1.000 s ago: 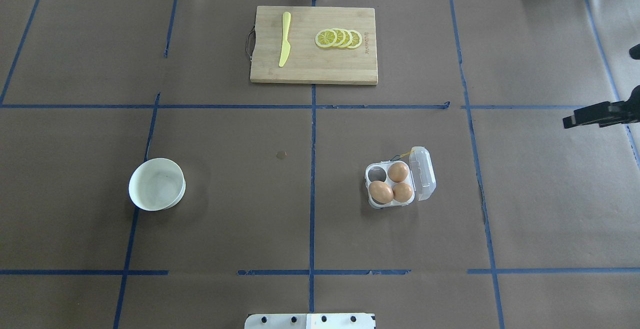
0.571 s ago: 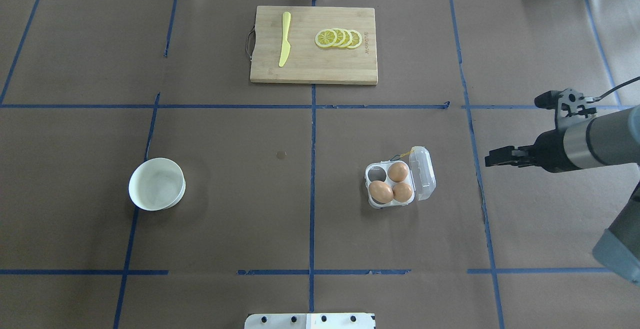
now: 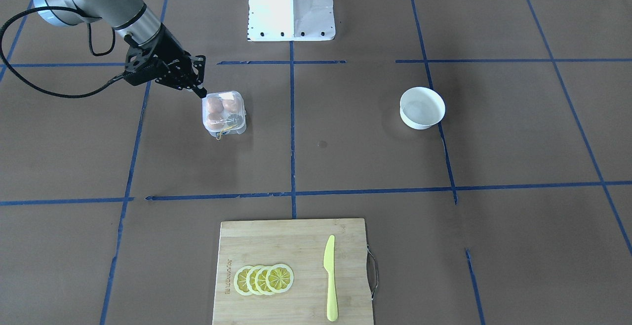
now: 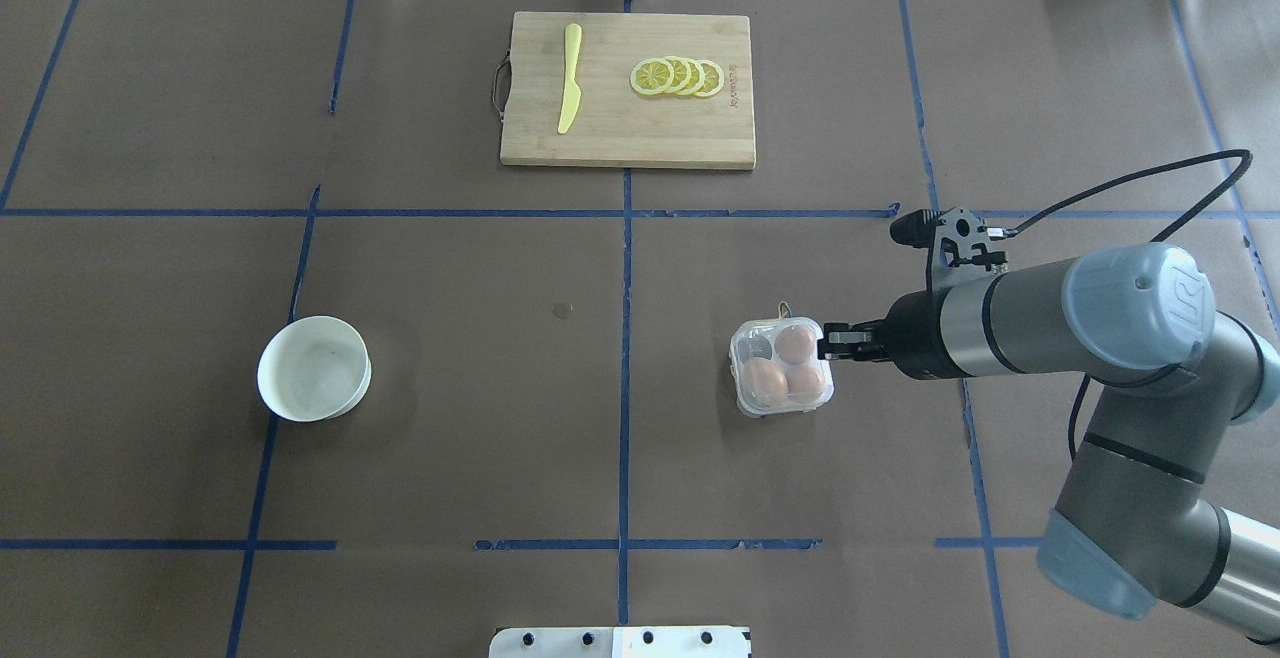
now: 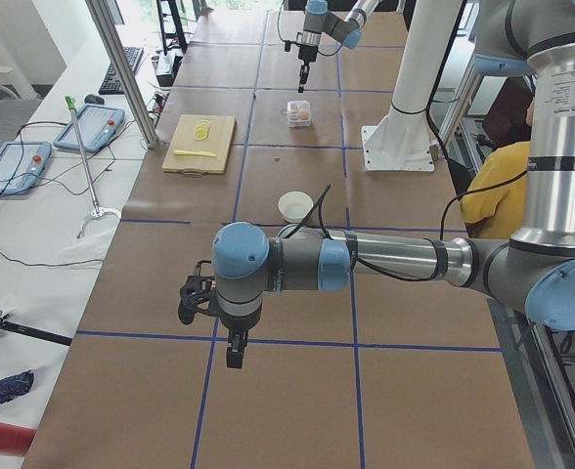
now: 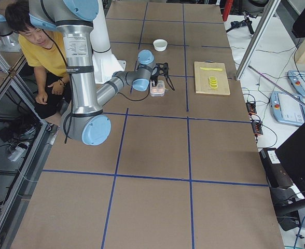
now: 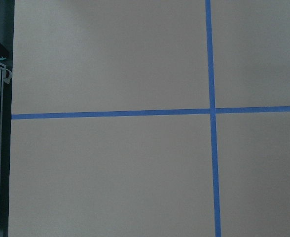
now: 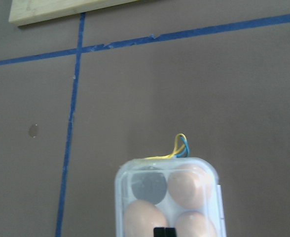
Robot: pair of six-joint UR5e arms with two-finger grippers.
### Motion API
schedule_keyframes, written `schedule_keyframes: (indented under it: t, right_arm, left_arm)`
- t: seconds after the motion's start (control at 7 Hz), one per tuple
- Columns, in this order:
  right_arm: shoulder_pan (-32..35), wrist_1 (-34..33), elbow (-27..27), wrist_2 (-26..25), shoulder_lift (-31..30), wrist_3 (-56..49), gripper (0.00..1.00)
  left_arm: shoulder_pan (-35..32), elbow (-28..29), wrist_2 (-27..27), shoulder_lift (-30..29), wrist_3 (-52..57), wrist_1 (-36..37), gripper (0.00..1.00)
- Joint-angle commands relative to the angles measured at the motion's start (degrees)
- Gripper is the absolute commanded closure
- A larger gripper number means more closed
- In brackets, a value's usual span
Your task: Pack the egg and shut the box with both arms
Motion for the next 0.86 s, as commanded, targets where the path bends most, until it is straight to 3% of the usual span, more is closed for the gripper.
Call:
schedule_keyframes:
  t: [0.0,0.14,0.29,0.43,0.57,0.71]
  right_arm:
    - [2.78,-10.45,0.44,0.43,1.86,0.59,1.0]
    - [4.37,-16.96,0.71,0.18,1.85,-2.72,1.0]
    - [6.74,-20.77,0.8,0.09,1.33,-13.11,1.0]
    - [8.85,-21.59,0.88,0.52,-1.11,-16.96,0.95]
    - [12.0,-21.59,0.8,0.88,-3.05,-19.34,0.27]
    - [15.17,-21.94,0.28,1.05,-4.81,-28.24,0.0]
  left_arm:
    - [0.53,0.03,0.0,-0.03,0.16,0.0,0.0]
    - [0.7,0.12,0.0,-0.03,0.16,0.0,0.0]
    - [0.71,0.12,0.0,-0.03,0.24,0.0,0.0]
    - [0.79,0.12,0.0,-0.03,0.24,0.0,0.0]
    - [0.97,0.21,0.0,-0.03,0.24,0.0,0.0]
    - [1.23,0.21,0.0,0.05,0.24,0.0,0.0]
